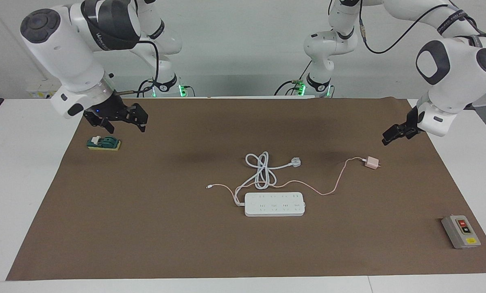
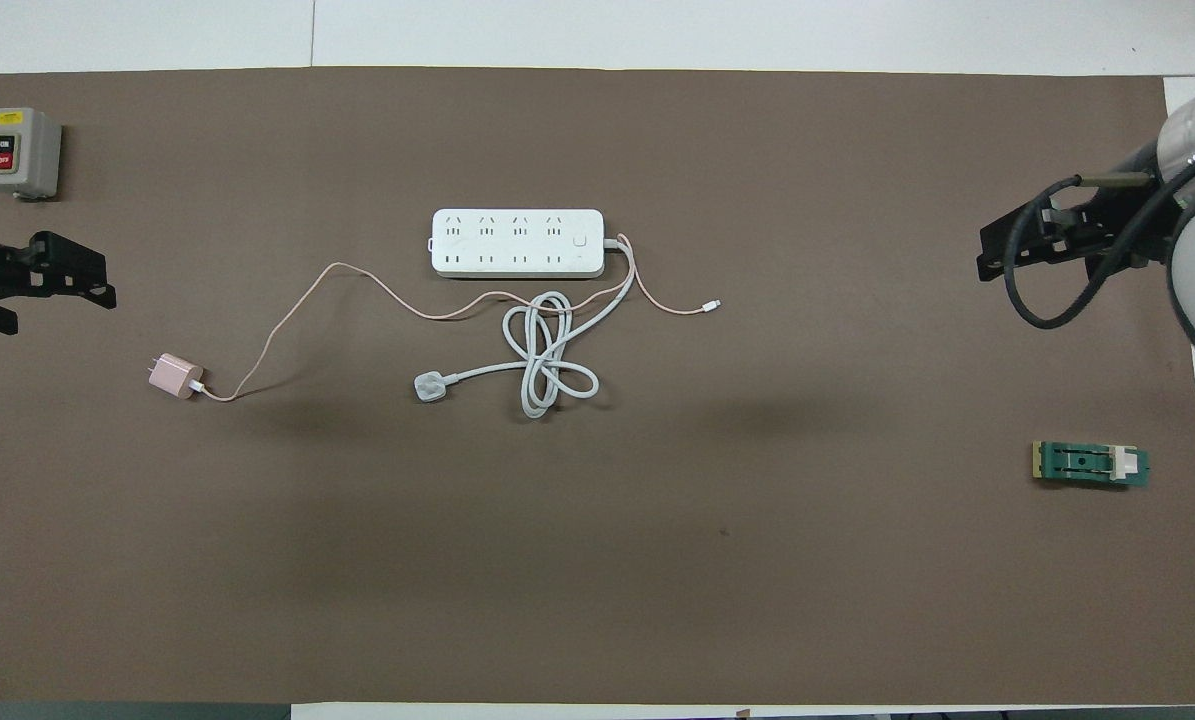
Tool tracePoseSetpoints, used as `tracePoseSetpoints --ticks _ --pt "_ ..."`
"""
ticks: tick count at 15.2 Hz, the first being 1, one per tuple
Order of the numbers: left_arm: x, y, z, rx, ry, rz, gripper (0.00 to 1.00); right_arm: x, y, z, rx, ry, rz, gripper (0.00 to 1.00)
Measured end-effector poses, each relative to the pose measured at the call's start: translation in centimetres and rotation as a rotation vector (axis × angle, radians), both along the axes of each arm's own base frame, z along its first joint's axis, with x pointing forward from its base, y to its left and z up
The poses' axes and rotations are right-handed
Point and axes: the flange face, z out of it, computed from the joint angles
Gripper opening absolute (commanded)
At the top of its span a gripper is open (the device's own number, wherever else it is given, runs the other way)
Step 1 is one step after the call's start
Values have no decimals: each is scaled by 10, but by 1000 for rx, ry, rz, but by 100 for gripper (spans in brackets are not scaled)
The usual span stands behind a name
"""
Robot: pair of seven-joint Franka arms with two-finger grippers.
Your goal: Unplug charger and place it aside
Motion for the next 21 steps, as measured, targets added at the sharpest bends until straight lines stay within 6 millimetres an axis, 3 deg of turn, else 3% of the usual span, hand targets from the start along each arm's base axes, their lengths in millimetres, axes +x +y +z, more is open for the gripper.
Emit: tracePoseSetpoints --ticks 2,5,8,21 --pt "-13 -4 17 -3 -9 -42 100 -20 -6 4 -31 -5 2 100" --pt "-19 -26 25 -4 -20 -102 100 -41 -8 4 -73 -42 7 100" --pt "-19 -35 28 -6 -19 -126 100 -42 -7 1 -85 -76 10 100" --pt "-17 -38 44 -10 -51 -195 100 -44 8 6 -87 -90 5 100"
